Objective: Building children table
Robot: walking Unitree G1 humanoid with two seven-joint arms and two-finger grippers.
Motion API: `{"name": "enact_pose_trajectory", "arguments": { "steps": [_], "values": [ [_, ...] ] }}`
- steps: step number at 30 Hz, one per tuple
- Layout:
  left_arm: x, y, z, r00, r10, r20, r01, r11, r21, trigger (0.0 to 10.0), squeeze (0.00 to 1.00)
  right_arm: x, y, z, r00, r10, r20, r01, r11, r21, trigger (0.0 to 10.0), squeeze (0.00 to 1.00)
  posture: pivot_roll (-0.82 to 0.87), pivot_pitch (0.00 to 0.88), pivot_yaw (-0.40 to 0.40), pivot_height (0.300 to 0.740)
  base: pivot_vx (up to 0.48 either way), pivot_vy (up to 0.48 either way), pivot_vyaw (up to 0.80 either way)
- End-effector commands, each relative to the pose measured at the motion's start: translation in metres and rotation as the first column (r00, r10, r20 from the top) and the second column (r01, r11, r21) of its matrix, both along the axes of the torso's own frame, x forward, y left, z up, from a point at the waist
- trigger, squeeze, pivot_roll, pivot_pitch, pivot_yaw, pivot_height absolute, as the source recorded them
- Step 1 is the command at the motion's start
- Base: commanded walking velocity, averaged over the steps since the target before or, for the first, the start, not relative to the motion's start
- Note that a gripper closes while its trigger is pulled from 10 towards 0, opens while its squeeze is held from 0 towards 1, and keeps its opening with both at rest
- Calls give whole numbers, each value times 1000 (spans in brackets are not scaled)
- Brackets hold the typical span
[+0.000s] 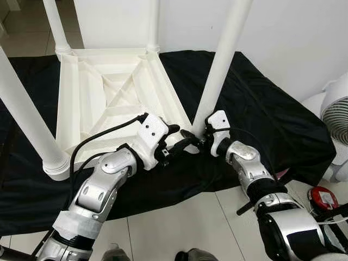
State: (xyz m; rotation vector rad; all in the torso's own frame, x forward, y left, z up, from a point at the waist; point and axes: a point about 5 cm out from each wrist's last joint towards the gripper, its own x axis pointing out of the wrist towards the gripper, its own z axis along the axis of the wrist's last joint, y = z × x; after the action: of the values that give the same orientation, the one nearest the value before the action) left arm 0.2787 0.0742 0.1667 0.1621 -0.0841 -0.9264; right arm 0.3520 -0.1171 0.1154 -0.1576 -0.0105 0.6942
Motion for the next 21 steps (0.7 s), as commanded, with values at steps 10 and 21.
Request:
{"name": "enact_pose_trajectory", "arguments": {
  "steps": [10, 21],
  "values": [
    [14, -1, 1, 1000, -11, -2, 11, 1000, -10, 10000, 0, -4, 14, -13, 951, -301, -66, 307, 945, 115, 0, 0, 78, 0, -83, 740, 0, 0, 0],
    [40, 0, 17, 992, 129, 8, -127, 986, -111, 10000, 0, -10, 41, -13, 892, -447, -72, 453, 879, 149, 0, 0, 50, 0, -48, 740, 0, 0, 0]
  ]
}}
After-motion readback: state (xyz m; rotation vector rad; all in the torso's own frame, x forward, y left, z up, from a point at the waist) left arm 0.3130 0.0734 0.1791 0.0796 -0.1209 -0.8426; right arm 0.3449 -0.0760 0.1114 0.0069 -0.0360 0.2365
